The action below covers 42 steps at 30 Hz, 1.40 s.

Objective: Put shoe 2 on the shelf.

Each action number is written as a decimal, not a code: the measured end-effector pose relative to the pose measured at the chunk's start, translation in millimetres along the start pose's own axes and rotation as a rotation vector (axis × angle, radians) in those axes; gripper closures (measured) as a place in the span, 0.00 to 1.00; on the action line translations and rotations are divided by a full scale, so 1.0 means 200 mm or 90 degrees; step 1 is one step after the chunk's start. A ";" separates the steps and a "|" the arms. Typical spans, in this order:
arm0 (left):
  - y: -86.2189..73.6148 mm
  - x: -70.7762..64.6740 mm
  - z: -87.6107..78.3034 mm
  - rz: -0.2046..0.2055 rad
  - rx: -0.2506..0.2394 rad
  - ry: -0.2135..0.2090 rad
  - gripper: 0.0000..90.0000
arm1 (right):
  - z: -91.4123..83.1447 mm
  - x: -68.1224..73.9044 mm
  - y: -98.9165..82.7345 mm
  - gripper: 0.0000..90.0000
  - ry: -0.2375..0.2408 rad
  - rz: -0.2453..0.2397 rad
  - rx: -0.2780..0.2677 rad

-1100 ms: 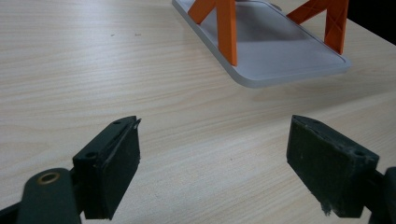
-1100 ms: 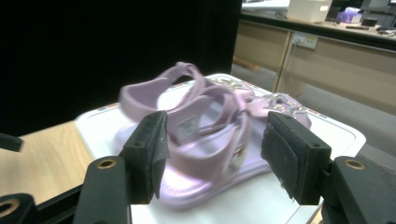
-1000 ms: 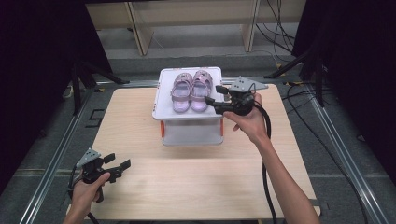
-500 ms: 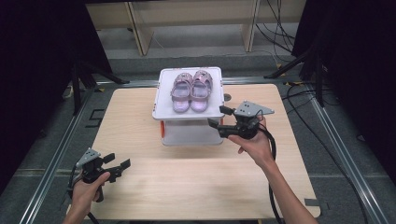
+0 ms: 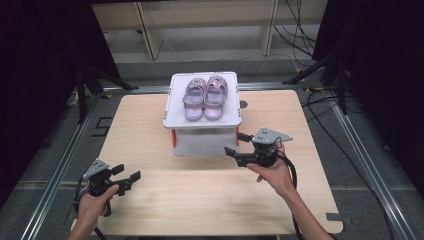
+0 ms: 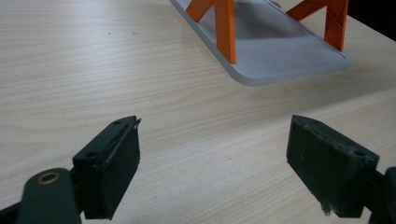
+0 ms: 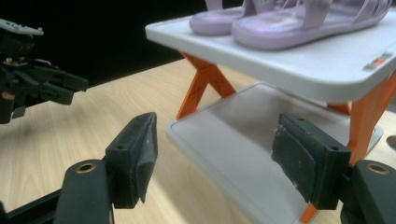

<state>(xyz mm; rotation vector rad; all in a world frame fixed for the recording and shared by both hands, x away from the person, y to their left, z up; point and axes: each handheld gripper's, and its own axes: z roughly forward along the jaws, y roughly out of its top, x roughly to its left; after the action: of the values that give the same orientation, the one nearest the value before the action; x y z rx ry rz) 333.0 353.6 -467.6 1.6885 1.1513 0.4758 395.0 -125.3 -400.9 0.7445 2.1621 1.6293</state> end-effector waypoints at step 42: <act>0.00 -0.02 0.00 0.013 0.015 -0.001 0.18 | -0.14 0.19 -0.37 0.18 -0.044 0.065 0.122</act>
<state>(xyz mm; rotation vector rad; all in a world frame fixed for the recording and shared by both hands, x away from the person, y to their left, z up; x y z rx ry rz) 330.8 350.8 -467.6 1.7221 1.1442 0.4749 334.2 -140.3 -461.7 0.9670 2.2872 1.4333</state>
